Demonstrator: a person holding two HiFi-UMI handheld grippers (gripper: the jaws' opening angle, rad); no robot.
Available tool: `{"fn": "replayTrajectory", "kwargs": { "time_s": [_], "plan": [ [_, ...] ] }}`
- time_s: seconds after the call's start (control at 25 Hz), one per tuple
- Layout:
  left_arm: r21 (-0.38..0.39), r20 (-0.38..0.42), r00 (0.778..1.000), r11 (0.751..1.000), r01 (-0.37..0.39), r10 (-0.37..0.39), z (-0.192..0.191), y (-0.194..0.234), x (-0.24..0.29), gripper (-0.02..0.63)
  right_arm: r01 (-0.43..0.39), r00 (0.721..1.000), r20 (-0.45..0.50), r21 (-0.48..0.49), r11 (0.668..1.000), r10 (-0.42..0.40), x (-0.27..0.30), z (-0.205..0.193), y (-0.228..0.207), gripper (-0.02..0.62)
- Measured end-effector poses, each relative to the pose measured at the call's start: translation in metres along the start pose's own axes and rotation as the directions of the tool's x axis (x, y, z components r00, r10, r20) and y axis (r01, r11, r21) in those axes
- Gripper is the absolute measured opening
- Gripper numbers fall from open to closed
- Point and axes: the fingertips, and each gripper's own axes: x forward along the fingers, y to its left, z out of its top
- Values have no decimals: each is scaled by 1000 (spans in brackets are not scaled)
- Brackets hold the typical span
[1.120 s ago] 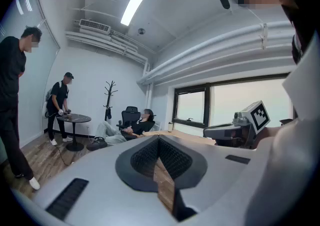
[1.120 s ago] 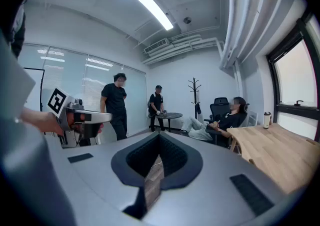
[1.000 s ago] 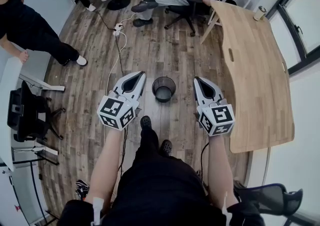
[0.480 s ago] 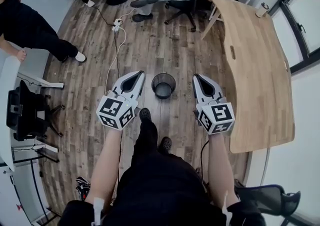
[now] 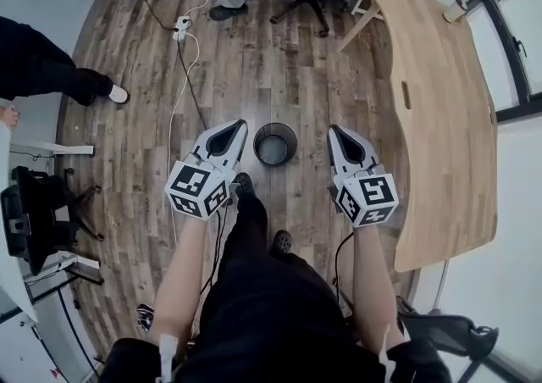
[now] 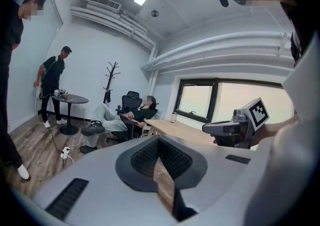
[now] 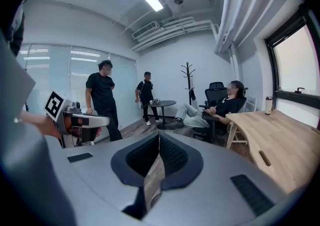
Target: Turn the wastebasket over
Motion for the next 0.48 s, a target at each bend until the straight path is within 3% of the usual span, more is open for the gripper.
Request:
{"fn": "replayTrajectory", "kwargs": {
  "time_s": [0.2, 0.48],
  "plan": [
    [-55, -69, 996, 997, 51, -55, -8, 56, 46, 15, 37, 996, -77, 30, 999, -35, 63, -7, -14, 32],
    [-116, -212, 972, 990, 82, -105, -69, 99, 103, 15, 42, 980, -197, 71, 997, -27, 124, -64, -36, 32]
  ]
}}
